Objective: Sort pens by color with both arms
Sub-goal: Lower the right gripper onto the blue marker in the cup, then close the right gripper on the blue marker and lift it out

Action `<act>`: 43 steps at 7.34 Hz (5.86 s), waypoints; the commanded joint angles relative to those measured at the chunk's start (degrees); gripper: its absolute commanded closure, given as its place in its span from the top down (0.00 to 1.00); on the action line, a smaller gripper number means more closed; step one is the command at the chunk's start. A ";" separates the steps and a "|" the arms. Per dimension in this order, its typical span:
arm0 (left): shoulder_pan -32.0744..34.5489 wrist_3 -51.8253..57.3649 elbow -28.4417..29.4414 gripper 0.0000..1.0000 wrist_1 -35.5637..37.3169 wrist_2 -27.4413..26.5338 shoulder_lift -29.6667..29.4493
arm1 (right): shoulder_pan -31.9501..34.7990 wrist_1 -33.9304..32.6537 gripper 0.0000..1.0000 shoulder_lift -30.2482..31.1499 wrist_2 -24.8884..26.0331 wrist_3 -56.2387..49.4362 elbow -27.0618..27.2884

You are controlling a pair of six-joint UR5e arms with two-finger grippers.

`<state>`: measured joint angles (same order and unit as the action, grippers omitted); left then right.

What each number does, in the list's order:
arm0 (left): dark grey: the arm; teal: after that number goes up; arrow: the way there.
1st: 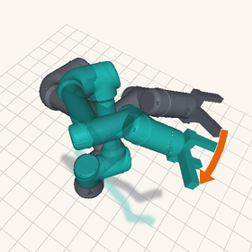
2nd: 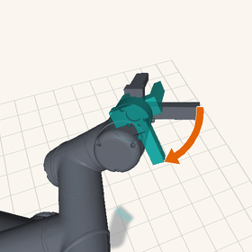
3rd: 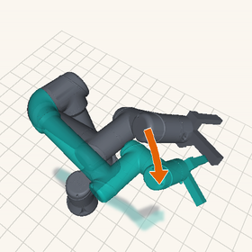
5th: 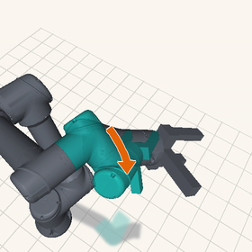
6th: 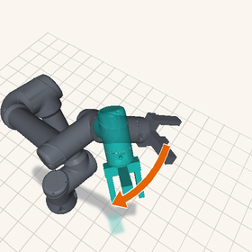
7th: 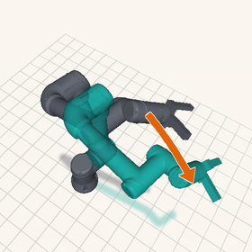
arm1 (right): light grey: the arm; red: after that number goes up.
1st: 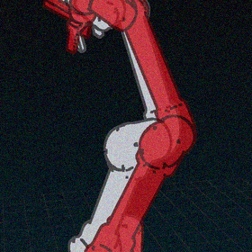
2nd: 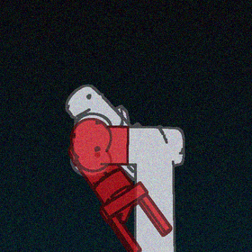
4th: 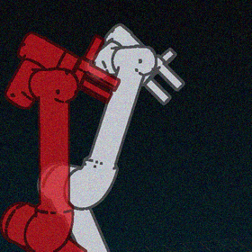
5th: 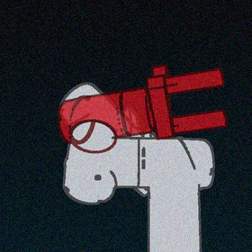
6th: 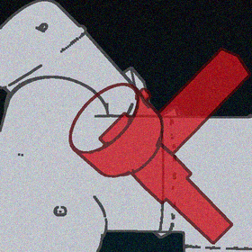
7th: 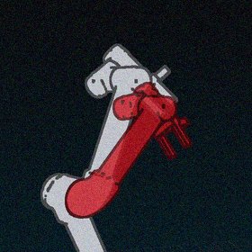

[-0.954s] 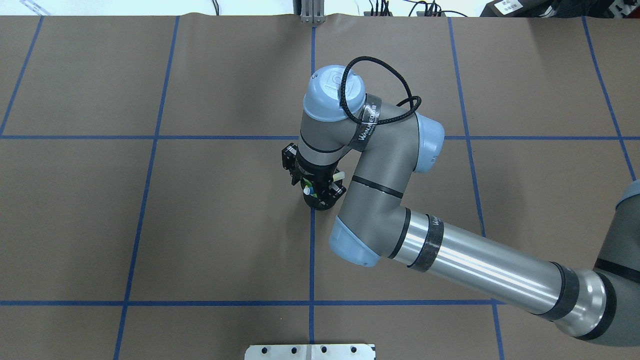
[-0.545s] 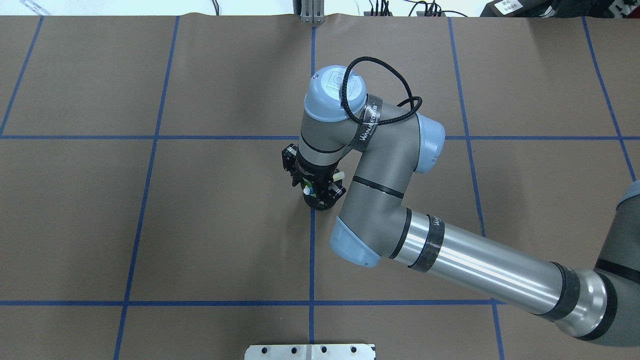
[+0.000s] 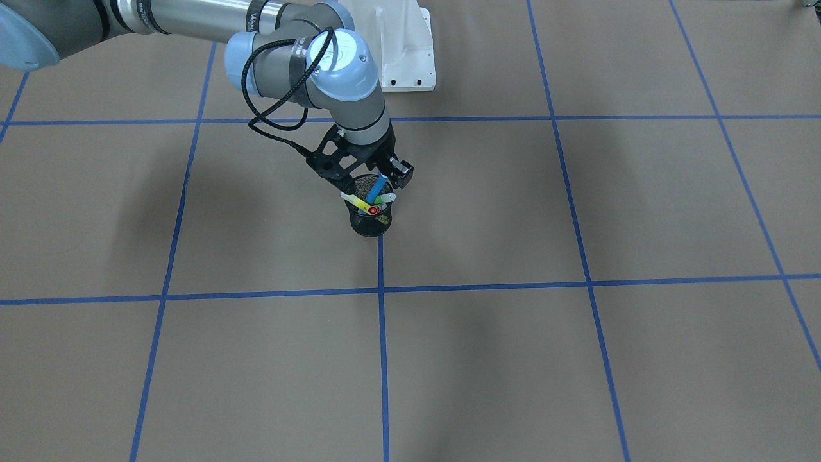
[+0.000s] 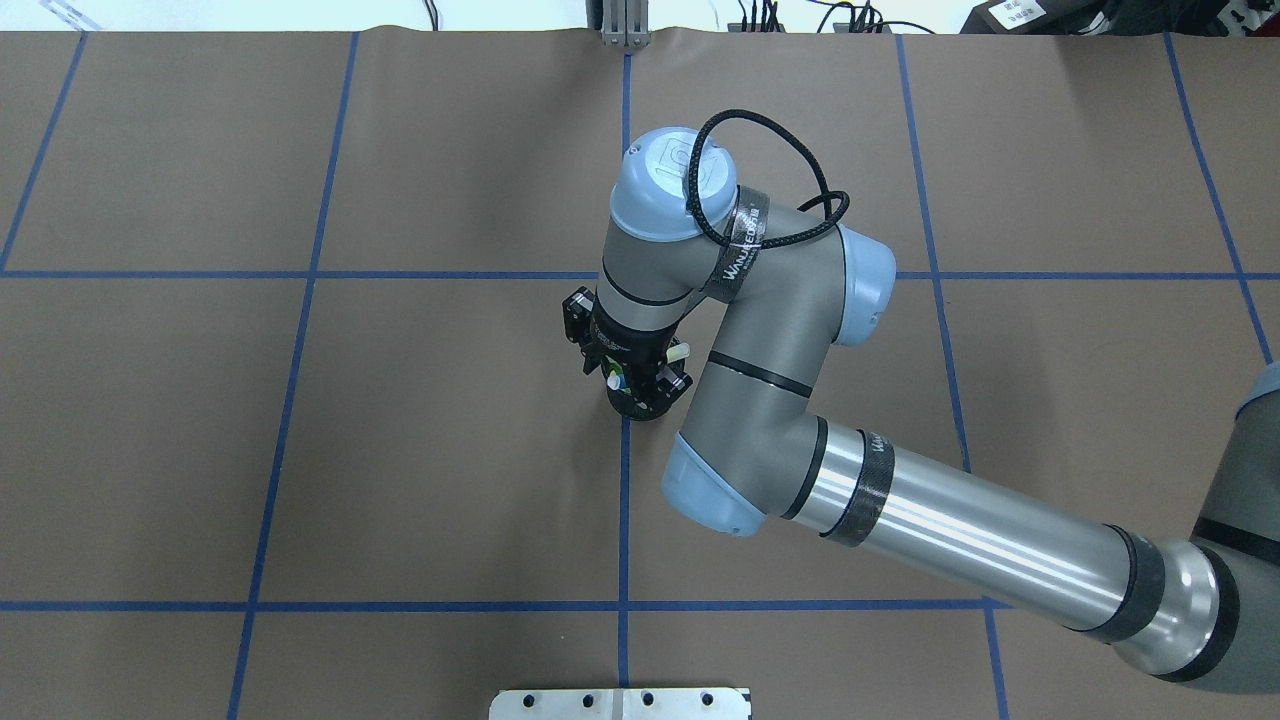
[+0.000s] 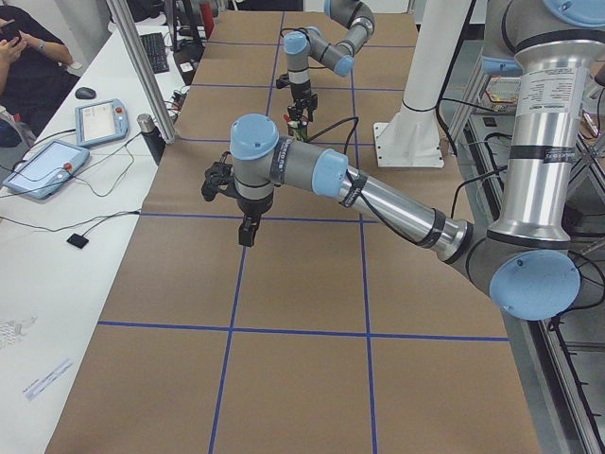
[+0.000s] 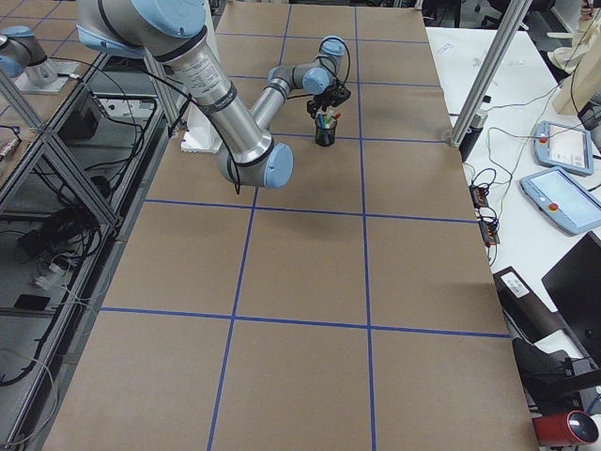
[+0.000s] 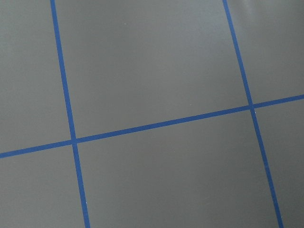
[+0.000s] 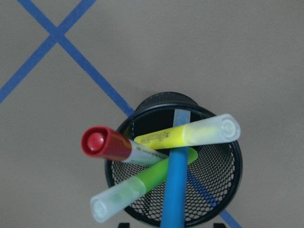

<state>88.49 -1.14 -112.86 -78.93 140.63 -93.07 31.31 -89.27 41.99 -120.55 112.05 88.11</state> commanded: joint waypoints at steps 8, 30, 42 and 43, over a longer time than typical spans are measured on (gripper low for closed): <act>-0.08 0.00 0.10 1.00 0.00 0.00 0.00 | 0.59 -0.02 0.58 0.55 -0.04 0.01 0.04; -0.08 0.00 0.27 1.00 0.00 0.00 -0.18 | 0.59 -2.04 0.16 2.22 -0.13 0.10 3.29; -0.16 -0.09 1.59 1.00 0.00 0.09 -0.79 | 4.10 -18.13 0.16 1.52 -2.41 0.01 20.60; -0.16 -0.09 2.20 1.00 0.00 0.09 -1.40 | 5.24 -18.04 0.16 1.60 -1.72 -0.77 20.61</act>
<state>88.36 -1.23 -111.25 -78.92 140.71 -93.94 35.35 -107.19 43.55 -122.81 111.88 108.10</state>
